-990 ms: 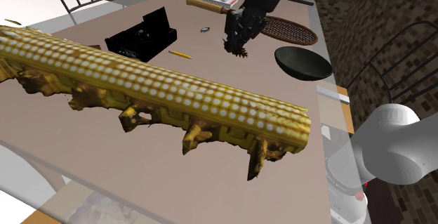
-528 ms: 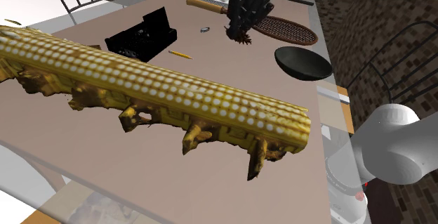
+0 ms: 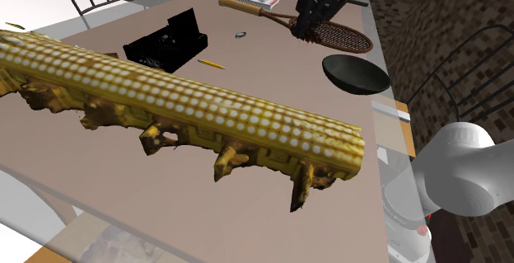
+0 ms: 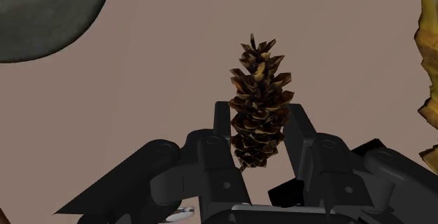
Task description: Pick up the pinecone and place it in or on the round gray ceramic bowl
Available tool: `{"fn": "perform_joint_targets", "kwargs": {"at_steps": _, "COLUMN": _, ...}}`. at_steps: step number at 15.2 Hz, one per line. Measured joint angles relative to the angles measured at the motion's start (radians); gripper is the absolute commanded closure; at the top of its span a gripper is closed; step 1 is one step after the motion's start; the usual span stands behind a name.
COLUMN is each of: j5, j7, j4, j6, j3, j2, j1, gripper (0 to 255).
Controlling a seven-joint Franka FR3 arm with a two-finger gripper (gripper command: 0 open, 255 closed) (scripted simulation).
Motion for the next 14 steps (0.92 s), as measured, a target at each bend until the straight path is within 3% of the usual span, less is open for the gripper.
{"fn": "perform_joint_targets", "kwargs": {"at_steps": 14, "j5": -0.11, "j7": -0.221, "j4": -0.138, "j6": -0.21, "j3": -0.241, "j2": -0.307, "j1": -0.059, "gripper": 255}}
